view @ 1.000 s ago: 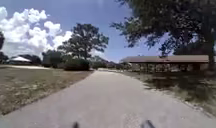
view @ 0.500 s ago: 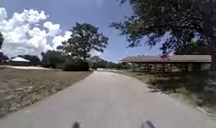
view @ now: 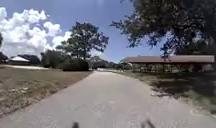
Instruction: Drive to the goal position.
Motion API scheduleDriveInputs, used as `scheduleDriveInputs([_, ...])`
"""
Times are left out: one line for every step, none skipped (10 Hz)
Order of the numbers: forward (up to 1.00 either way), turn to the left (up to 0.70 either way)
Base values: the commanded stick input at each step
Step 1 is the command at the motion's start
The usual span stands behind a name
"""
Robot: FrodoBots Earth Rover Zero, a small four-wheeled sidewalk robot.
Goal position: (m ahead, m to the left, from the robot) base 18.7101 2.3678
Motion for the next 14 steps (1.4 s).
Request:
scheduleDriveInputs([0.50,0.00])
scheduleDriveInputs([0.50,0.00])
scheduleDriveInputs([0.50,0.00])
scheduleDriveInputs([0.50,0.00])
scheduleDriveInputs([0.50,0.00])
scheduleDriveInputs([0.50,0.00])
scheduleDriveInputs([0.50,0.00])
scheduleDriveInputs([0.50,0.00])
scheduleDriveInputs([0.50,0.00])
scheduleDriveInputs([0.50,0.00])
scheduleDriveInputs([0.50,0.00])
scheduleDriveInputs([0.50,0.00])
scheduleDriveInputs([0.50,0.00])
scheduleDriveInputs([0.50,0.00])
